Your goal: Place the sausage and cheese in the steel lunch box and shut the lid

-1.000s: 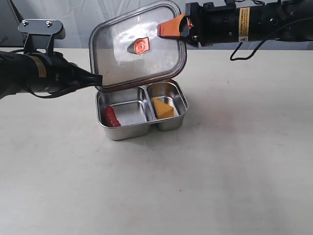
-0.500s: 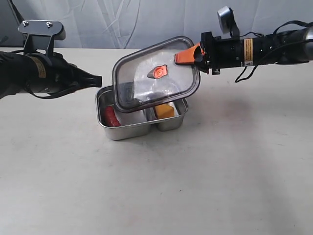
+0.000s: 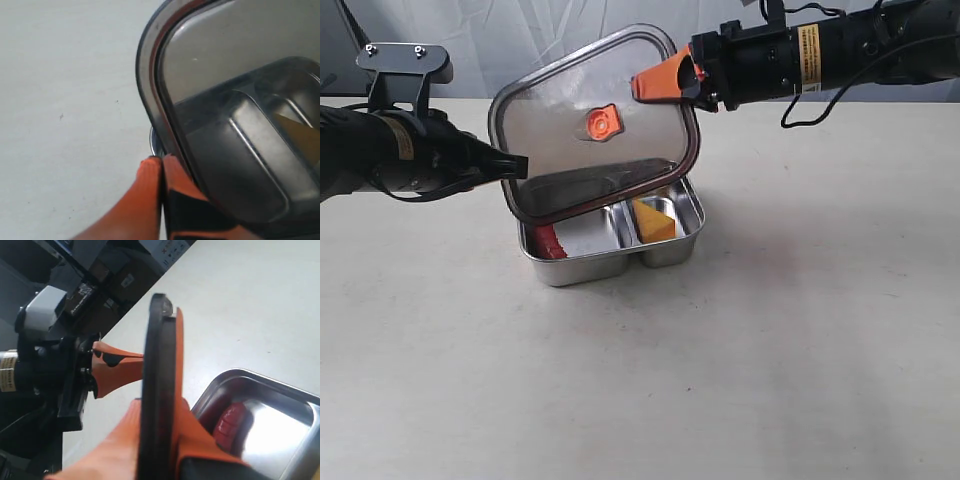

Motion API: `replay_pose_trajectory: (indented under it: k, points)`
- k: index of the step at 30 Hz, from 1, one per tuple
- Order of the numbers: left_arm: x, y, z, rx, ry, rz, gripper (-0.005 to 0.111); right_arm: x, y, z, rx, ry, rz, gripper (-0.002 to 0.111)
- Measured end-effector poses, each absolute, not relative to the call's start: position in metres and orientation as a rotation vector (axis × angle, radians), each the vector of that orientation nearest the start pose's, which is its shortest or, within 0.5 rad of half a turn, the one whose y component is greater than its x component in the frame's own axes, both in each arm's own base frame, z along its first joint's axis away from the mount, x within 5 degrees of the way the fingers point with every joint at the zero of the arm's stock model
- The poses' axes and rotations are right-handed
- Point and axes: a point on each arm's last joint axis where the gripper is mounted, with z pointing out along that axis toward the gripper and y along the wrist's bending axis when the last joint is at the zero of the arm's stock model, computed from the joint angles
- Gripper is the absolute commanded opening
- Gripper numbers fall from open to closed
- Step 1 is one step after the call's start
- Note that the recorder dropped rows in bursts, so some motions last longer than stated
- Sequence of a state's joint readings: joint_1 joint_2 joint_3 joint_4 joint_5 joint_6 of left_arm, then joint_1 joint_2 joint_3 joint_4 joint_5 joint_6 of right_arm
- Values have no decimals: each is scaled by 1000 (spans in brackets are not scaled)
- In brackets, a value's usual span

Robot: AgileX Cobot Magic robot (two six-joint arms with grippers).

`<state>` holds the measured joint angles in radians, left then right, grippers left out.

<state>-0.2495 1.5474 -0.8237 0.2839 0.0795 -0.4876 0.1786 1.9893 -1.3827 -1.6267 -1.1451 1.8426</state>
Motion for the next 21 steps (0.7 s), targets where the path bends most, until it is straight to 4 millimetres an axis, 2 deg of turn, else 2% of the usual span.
replay_pose_trajectory:
  k: [4, 10, 18, 21]
  points:
    - [306, -76, 215, 40, 2292, -211, 0, 373, 160, 233, -682, 2007, 1383, -1]
    - [306, -76, 215, 40, 2292, -211, 0, 346, 174, 231, -716, 1971, 1411, -1]
    - [306, -76, 215, 39, 2300, -207, 0, 337, 185, 230, -729, 1958, 1459, -1]
    - [306, -75, 215, 38, 2303, -205, 0, 332, 188, 224, -629, 1937, 1507, -1]
